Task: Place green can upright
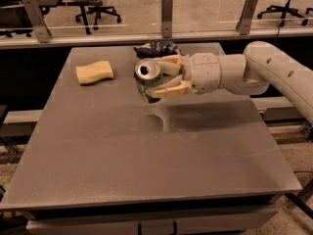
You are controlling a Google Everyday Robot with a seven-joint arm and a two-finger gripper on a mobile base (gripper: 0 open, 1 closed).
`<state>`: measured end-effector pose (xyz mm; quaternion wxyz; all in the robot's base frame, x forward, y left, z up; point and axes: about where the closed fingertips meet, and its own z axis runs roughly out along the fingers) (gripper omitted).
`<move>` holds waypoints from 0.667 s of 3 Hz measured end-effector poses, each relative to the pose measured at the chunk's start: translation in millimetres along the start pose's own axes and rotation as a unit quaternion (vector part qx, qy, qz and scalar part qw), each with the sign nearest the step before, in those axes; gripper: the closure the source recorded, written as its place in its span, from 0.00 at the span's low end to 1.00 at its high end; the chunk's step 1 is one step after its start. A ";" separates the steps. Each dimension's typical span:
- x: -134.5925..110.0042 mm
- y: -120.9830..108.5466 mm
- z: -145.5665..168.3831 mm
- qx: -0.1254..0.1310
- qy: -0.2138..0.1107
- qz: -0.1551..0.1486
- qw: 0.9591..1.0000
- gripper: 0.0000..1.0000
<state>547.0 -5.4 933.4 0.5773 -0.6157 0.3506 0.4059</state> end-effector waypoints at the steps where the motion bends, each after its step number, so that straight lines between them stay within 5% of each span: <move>1: 5.2 -9.1 29.7 0.028 0.053 0.052 0.997 1.00; 2: 5.6 -13.8 47.5 0.058 0.087 0.092 0.990 1.00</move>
Offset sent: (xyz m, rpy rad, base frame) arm 0.0179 0.0569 -0.0056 -0.1728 0.2344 -0.2475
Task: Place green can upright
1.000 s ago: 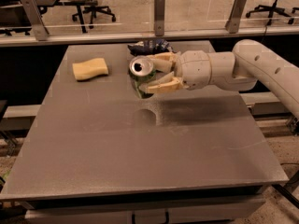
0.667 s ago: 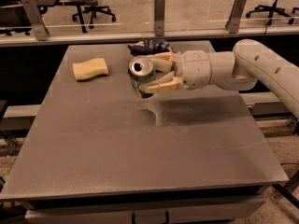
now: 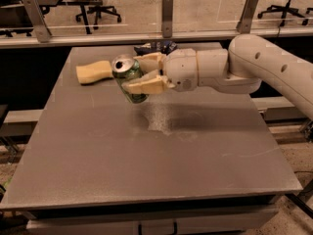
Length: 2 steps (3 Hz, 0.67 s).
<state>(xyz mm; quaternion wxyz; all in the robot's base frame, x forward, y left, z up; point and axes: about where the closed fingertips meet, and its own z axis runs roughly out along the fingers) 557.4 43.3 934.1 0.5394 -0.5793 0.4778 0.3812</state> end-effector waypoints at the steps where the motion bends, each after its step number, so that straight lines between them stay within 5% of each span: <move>1: 1.5 4.0 10.7 0.050 0.020 0.041 0.998 1.00; 2: -1.3 8.1 15.7 0.083 0.008 0.050 0.995 1.00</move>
Offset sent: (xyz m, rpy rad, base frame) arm -0.0097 0.0165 -0.0046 0.0842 0.0899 -0.2597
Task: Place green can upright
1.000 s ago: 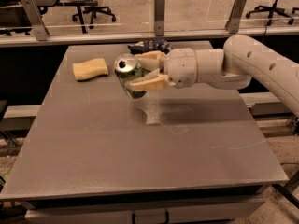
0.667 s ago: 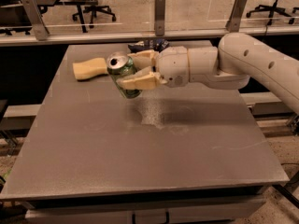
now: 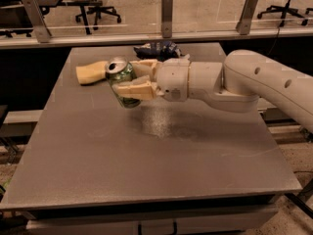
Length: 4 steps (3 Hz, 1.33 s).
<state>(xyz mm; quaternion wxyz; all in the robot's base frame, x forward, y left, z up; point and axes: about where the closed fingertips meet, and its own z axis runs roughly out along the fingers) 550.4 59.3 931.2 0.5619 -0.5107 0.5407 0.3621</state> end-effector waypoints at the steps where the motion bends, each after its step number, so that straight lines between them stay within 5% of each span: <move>1: 3.3 2.9 5.6 0.024 -0.025 0.014 0.999 1.00; 4: 15.9 12.1 9.4 0.066 -0.050 0.052 0.995 1.00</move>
Offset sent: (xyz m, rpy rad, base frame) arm -0.0005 0.0084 -0.0171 0.1560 0.0415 -0.1144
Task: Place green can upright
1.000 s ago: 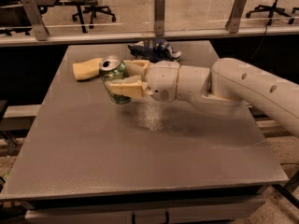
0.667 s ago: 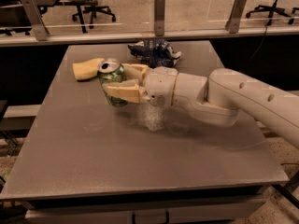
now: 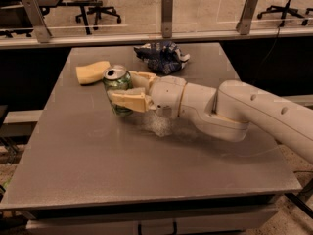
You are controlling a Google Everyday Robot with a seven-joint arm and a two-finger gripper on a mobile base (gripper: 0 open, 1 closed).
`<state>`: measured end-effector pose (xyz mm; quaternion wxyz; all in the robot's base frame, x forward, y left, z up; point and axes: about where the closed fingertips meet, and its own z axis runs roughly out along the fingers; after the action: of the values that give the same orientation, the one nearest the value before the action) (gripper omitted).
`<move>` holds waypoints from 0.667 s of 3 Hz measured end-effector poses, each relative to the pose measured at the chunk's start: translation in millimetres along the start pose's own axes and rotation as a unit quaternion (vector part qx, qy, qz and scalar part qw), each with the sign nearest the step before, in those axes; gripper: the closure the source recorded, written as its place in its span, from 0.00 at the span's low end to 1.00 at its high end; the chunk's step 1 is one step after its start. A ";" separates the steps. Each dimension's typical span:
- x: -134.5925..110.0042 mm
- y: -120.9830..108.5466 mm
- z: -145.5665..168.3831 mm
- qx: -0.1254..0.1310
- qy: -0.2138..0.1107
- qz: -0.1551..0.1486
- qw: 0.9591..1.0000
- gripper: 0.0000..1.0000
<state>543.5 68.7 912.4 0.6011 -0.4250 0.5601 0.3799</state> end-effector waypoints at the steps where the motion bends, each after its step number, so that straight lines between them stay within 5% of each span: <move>1: 3.1 1.5 -2.3 0.006 0.007 0.009 1.000 1.00; 2: 7.8 2.0 -6.2 0.016 0.009 0.016 1.000 0.96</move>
Offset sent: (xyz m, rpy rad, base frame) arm -0.0021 -0.0126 -0.0141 -0.0006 0.0555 -0.0509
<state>540.1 63.4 904.4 0.5966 -0.4097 0.5779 0.3771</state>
